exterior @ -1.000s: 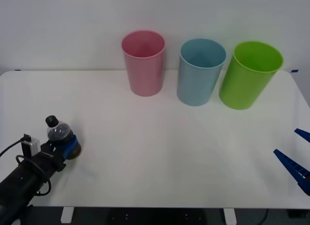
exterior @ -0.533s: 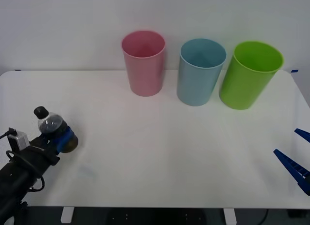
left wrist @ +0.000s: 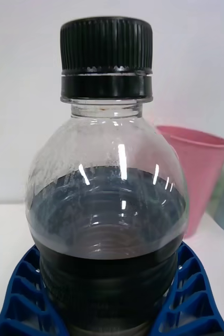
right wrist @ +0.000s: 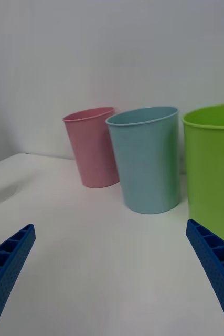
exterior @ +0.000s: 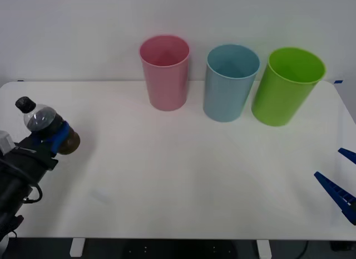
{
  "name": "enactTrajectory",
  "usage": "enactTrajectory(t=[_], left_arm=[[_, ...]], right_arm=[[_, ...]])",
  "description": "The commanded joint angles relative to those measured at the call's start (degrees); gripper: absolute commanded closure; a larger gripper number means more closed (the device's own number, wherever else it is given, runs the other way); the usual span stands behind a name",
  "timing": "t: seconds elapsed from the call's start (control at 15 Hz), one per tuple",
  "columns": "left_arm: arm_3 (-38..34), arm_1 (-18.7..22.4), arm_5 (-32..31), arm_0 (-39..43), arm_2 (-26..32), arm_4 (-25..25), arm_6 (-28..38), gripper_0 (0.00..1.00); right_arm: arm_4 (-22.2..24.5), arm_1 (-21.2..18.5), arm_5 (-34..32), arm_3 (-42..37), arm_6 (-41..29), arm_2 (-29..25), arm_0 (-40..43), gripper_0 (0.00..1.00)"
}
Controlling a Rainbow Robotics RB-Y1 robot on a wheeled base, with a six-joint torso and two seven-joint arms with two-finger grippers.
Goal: Grasp the object on the table and drop it into the matching bin: aluminum can to the light blue bin, PET bottle to the pink bin.
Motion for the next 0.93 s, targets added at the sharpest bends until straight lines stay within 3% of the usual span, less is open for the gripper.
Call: enactTrajectory(t=[0.07, 0.27, 0.93], left_arm=[[-1.3, 0.1, 0.4, -2.2, -0.2, -1.3, 1.6, 1.00], [-1.3, 0.7, 0.4, -5.9, -0.8, -3.0, 3.9, 1.00], [-2.8, 4.1, 0.3, -19.6, -2.7, -14.2, 25.2, 1.00]], right_arm=[[0.0, 0.0, 0.0, 0.0, 0.0, 0.0, 0.0, 0.00], [0.0, 0.0, 0.0, 0.0, 0.0, 0.0, 0.0, 0.00], [0.0, 0.0, 0.0, 0.0, 0.0, 0.0, 0.0, 0.00]])
